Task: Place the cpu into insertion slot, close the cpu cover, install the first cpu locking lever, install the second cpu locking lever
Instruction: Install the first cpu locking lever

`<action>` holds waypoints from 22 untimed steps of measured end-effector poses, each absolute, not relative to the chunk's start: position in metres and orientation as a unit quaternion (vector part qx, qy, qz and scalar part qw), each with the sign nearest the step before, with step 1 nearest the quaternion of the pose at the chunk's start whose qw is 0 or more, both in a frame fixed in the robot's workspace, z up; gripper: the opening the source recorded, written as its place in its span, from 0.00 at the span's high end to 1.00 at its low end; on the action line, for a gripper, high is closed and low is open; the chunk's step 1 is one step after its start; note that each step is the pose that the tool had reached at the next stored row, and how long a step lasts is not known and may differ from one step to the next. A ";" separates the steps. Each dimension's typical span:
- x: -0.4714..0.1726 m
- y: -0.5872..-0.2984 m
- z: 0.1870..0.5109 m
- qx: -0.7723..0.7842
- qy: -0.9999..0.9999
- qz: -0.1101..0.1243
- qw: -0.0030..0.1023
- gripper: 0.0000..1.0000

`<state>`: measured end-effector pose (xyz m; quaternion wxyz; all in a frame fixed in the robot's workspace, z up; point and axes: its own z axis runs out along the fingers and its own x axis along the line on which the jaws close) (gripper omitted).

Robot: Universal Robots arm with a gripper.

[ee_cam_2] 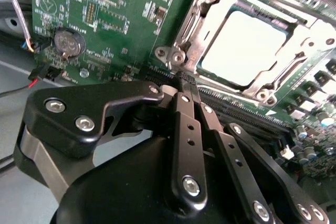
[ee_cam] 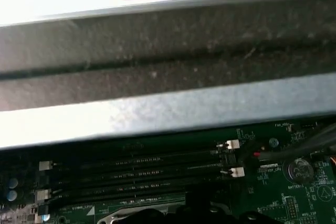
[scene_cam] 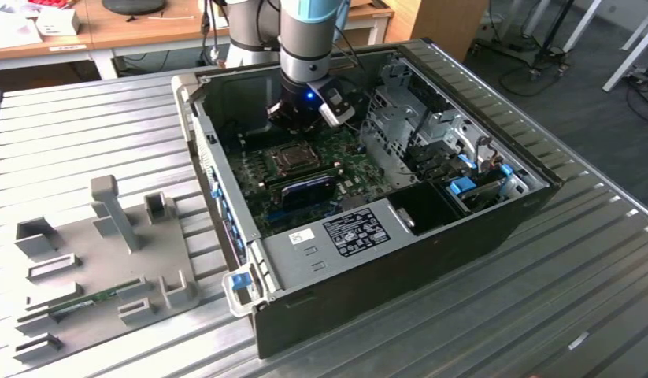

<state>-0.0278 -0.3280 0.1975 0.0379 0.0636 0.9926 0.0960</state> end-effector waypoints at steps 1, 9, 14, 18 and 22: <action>-0.028 -0.328 0.198 0.064 0.993 0.096 0.038 0.90; -0.028 -0.326 0.202 0.064 0.992 0.104 0.040 0.90; -0.028 -0.326 0.210 0.064 0.991 0.110 0.041 0.90; -0.028 -0.326 0.215 0.064 0.991 0.112 0.041 0.90; -0.028 -0.326 0.221 0.064 0.991 0.113 0.041 0.90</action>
